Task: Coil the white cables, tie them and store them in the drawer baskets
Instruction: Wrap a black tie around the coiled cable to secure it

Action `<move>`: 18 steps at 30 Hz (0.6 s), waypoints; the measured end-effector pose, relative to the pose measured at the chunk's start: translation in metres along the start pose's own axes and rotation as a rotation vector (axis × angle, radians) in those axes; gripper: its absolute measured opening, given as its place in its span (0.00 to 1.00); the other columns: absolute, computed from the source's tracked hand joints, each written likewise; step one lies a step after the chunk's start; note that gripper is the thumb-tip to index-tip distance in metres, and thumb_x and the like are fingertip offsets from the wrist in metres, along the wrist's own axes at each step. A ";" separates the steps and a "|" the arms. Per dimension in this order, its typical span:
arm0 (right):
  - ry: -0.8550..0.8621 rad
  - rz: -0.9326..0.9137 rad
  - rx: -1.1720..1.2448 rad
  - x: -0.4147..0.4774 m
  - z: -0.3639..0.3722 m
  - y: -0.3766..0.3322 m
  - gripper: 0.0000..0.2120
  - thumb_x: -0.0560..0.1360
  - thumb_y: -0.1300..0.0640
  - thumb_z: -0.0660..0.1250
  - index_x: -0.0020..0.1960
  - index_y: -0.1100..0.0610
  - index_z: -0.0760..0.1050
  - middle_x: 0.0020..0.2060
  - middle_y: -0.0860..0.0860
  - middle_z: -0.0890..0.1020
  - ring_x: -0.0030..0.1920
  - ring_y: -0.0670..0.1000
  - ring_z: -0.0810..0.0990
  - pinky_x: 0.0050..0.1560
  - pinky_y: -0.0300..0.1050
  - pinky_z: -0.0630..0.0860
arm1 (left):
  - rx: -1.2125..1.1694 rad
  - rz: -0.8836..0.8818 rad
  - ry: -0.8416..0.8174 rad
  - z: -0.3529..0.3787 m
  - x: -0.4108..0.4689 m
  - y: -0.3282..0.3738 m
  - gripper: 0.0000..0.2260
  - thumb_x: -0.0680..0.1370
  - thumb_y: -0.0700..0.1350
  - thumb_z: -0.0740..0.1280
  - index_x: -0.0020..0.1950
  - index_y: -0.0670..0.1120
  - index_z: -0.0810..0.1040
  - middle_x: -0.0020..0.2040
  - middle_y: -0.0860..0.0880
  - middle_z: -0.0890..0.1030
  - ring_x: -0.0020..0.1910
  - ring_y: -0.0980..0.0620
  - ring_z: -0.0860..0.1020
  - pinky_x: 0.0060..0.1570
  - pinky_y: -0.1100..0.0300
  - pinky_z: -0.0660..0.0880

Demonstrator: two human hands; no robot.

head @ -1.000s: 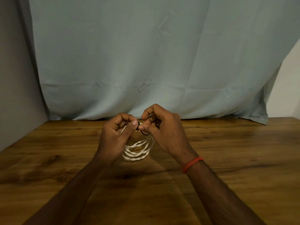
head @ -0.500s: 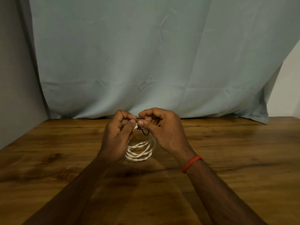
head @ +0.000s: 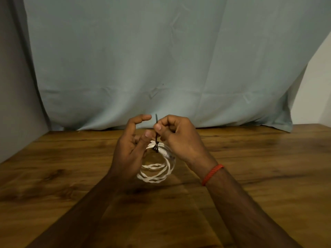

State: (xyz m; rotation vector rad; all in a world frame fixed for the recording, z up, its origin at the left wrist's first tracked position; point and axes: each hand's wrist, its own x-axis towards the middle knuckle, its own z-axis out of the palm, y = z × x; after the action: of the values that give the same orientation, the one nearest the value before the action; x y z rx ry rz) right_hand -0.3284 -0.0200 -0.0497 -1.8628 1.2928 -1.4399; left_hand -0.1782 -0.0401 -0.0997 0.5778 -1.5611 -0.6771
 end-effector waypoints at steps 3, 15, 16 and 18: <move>0.130 -0.014 0.119 0.001 -0.003 -0.005 0.07 0.79 0.58 0.68 0.44 0.58 0.81 0.36 0.49 0.86 0.34 0.40 0.80 0.41 0.40 0.78 | -0.013 -0.042 -0.019 0.001 0.002 0.003 0.08 0.79 0.53 0.67 0.53 0.51 0.81 0.30 0.49 0.80 0.25 0.55 0.75 0.26 0.66 0.68; 0.353 0.072 0.289 0.012 -0.021 0.002 0.07 0.79 0.62 0.68 0.42 0.59 0.78 0.30 0.48 0.81 0.24 0.39 0.73 0.33 0.36 0.67 | 0.110 -0.009 -0.178 0.014 -0.005 0.016 0.13 0.74 0.55 0.71 0.37 0.47 0.78 0.30 0.53 0.78 0.30 0.58 0.75 0.32 0.64 0.71; 0.326 0.087 0.280 0.013 -0.020 0.004 0.08 0.79 0.62 0.68 0.41 0.59 0.78 0.30 0.48 0.81 0.24 0.39 0.73 0.34 0.37 0.68 | 0.094 -0.004 -0.189 0.014 -0.006 0.015 0.14 0.73 0.56 0.71 0.38 0.46 0.78 0.31 0.52 0.79 0.30 0.58 0.76 0.32 0.64 0.72; 0.254 0.133 0.235 0.013 -0.016 0.009 0.09 0.78 0.62 0.69 0.38 0.57 0.78 0.30 0.48 0.82 0.24 0.38 0.74 0.35 0.38 0.69 | 0.094 0.009 -0.198 0.010 -0.008 0.017 0.15 0.73 0.56 0.71 0.38 0.45 0.78 0.32 0.50 0.80 0.31 0.56 0.77 0.33 0.63 0.72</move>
State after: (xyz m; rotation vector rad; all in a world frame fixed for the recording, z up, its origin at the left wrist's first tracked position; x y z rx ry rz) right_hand -0.3465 -0.0327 -0.0445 -1.4527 1.2699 -1.7152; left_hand -0.1870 -0.0219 -0.0941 0.5873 -1.7870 -0.6728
